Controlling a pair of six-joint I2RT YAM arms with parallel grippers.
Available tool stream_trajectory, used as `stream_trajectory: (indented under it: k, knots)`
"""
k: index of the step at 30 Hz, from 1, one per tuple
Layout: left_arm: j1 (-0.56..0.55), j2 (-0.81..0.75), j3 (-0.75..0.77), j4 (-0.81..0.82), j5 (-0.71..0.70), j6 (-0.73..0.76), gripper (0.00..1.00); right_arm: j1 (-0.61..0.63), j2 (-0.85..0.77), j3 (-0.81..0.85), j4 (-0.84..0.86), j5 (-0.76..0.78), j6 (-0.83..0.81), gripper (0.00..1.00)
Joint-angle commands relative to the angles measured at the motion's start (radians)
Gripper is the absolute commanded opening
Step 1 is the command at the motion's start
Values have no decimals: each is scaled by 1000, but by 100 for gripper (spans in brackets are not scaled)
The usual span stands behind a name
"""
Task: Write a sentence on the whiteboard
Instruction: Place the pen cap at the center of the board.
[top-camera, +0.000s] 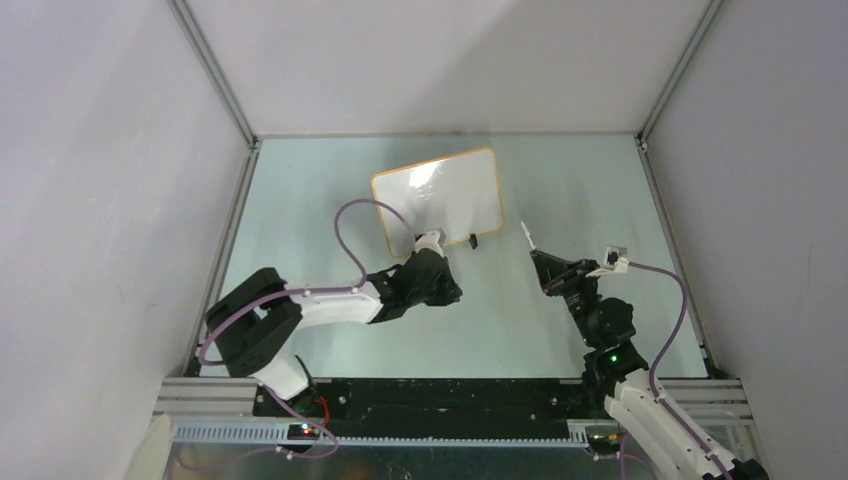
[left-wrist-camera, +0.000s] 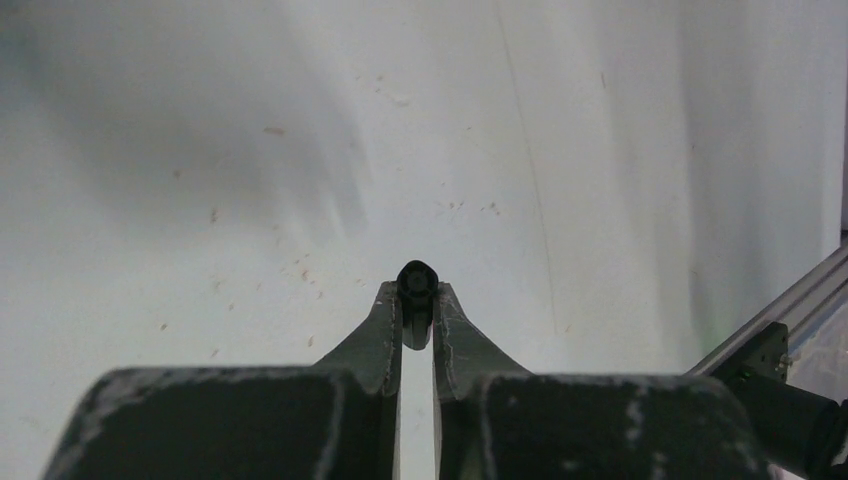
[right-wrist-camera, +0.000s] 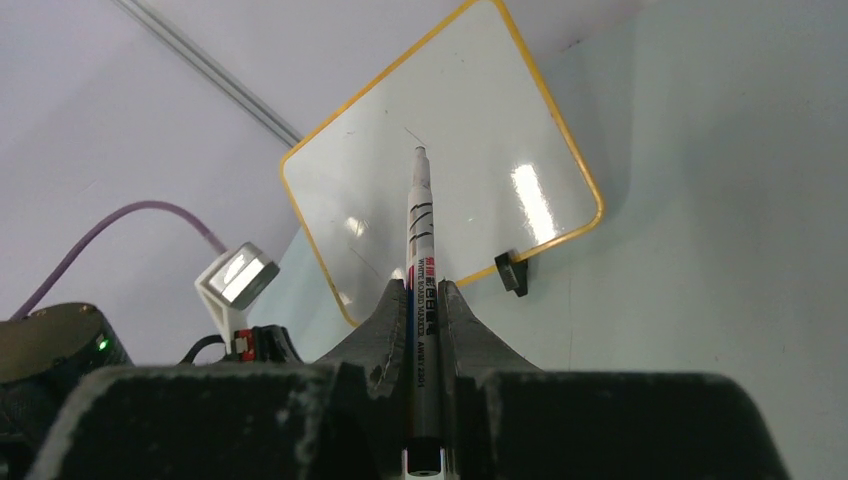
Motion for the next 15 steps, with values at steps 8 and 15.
stream_trajectory:
  k: [8, 15]
  knots:
    - [-32, 125, 251, -152, 25, 110, 13, -3, 6, 26, 44, -22, -17, 0]
    - [-57, 402, 667, -424, 100, 181, 11, -3, -25, 26, 23, -10, -28, 0]
